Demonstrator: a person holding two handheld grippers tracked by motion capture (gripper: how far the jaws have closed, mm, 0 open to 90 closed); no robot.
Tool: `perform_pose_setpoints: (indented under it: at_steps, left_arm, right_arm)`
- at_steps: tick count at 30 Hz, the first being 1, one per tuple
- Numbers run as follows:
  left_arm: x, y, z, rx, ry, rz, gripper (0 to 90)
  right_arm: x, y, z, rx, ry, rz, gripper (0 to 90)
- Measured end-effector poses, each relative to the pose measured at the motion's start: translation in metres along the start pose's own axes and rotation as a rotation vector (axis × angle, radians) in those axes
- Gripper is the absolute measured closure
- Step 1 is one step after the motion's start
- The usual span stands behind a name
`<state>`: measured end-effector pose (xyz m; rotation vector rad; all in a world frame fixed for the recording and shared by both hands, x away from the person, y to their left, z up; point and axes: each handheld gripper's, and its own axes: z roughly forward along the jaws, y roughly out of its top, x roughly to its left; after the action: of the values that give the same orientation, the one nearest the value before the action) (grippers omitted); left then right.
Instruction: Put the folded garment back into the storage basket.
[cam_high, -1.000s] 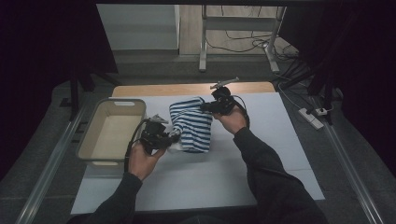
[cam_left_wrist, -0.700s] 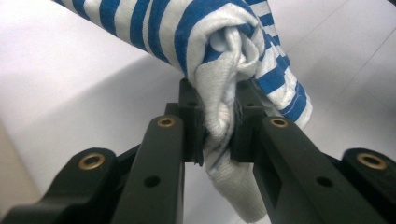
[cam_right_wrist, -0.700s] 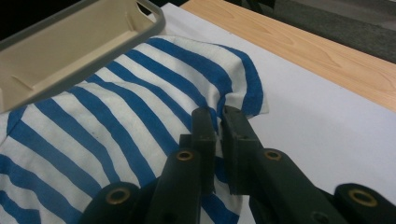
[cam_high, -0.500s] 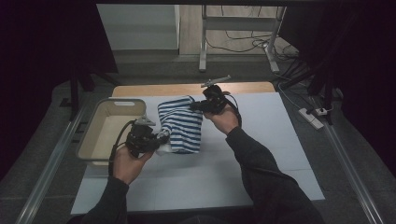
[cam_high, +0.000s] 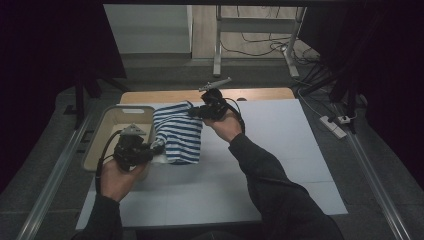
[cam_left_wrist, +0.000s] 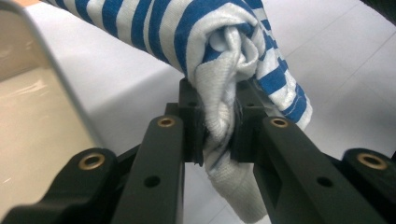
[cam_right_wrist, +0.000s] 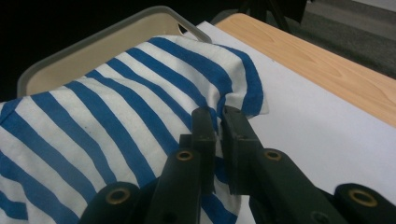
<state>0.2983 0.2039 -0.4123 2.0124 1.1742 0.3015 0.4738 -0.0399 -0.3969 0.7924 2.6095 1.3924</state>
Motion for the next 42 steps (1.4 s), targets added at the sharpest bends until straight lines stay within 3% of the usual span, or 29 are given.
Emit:
perform_pose_setpoints:
  at_steps: [22,32,42]
  left_arm:
    - [0.051,-0.021,-0.050,-0.017,0.065,-0.092,77.5]
    - [0.074,-0.035,-0.060,-0.007,0.099,-0.136,77.5]
    - [0.099,-0.052,-0.068,0.000,0.108,-0.206,77.5]
  right_arm:
    - [0.034,0.035,0.051,-0.017,0.068,-0.003,83.7]
    - [0.049,0.045,0.080,-0.004,0.073,-0.016,83.6]
    - [0.062,0.051,0.108,0.001,0.079,-0.016,83.6]
